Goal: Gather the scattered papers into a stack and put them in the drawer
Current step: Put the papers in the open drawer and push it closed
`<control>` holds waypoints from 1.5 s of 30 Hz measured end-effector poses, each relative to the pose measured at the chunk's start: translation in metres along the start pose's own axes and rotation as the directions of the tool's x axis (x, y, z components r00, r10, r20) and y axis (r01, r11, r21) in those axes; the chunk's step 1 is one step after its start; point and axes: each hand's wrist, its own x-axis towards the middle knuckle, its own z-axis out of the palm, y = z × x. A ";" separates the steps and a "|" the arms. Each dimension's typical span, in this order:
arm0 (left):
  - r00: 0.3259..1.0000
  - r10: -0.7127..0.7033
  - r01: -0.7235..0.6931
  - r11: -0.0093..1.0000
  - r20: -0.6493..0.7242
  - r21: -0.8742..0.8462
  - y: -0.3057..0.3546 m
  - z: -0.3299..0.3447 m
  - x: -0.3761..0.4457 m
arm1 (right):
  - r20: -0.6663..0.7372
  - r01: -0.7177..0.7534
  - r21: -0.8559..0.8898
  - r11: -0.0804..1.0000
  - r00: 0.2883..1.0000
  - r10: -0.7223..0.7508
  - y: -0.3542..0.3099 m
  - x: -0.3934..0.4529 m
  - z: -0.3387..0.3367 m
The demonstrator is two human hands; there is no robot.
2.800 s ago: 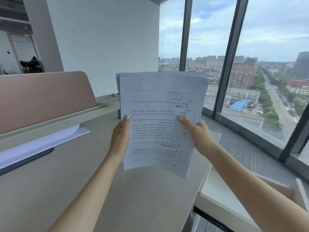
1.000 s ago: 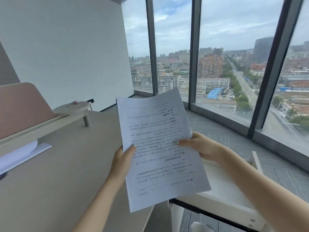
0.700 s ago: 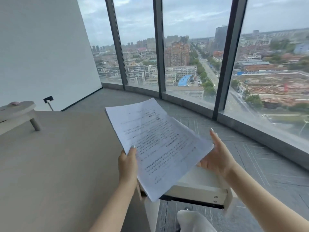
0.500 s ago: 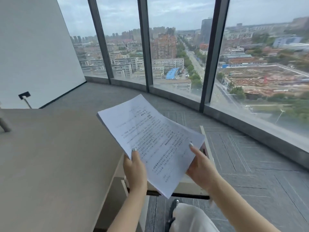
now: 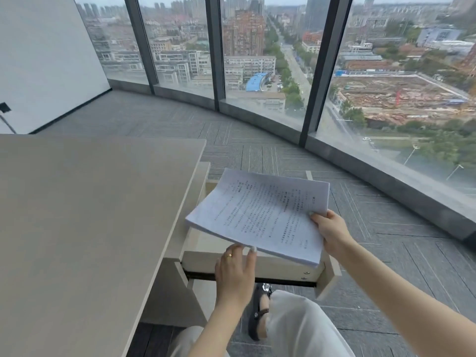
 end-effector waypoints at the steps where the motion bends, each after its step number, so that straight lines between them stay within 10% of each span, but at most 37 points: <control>1: 0.999 0.000 -0.008 0.985 0.045 0.174 -0.012 0.002 0.001 | -0.001 -0.016 -0.018 1.000 1.000 0.016 -0.002 0.011 0.001; 8: 0.980 -0.074 -0.064 0.761 0.184 0.646 -0.060 0.013 -0.003 | 0.033 -0.102 -0.228 0.968 0.993 0.112 0.004 0.065 0.029; 33: 0.988 0.074 -0.149 0.655 0.134 0.741 -0.085 0.022 -0.006 | -0.028 -0.144 -0.477 0.867 0.989 0.148 0.050 0.127 0.070; 39: 0.980 0.028 -0.171 0.615 0.195 0.770 -0.075 0.013 -0.005 | 0.093 -0.024 -0.557 0.830 0.991 0.091 0.032 0.105 0.062; 45: 0.962 -0.088 -0.151 0.620 0.260 0.770 -0.050 0.005 -0.003 | 0.320 0.419 -0.620 0.663 0.907 -0.274 0.027 0.037 0.030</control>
